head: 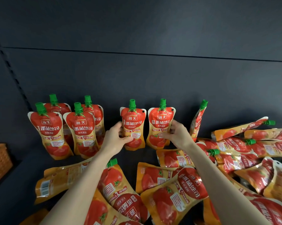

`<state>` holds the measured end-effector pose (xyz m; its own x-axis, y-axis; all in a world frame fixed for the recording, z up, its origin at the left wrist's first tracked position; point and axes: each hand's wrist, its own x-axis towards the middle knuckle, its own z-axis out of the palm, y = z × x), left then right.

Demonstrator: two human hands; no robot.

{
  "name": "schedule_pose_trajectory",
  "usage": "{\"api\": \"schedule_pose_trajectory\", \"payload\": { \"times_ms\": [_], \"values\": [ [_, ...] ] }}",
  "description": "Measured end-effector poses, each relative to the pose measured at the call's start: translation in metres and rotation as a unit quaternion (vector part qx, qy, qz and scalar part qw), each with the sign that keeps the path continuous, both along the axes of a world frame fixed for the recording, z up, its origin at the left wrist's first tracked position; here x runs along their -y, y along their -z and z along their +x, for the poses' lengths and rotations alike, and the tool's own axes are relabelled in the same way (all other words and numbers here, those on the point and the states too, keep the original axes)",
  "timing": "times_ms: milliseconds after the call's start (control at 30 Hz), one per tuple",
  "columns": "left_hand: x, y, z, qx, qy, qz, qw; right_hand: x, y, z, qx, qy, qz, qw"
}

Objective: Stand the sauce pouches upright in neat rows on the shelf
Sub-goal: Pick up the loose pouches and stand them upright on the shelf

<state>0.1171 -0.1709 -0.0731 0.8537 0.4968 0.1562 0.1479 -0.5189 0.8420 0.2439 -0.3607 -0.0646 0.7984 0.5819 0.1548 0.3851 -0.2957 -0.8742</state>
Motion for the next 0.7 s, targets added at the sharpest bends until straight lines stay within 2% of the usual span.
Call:
{"api": "schedule_pose_trajectory", "payload": {
  "times_ms": [700],
  "values": [
    [0.005,-0.01,-0.001,-0.02,-0.038,0.021,0.999,-0.001,-0.002,-0.012,0.01,0.047,-0.006,0.999]
  ]
}}
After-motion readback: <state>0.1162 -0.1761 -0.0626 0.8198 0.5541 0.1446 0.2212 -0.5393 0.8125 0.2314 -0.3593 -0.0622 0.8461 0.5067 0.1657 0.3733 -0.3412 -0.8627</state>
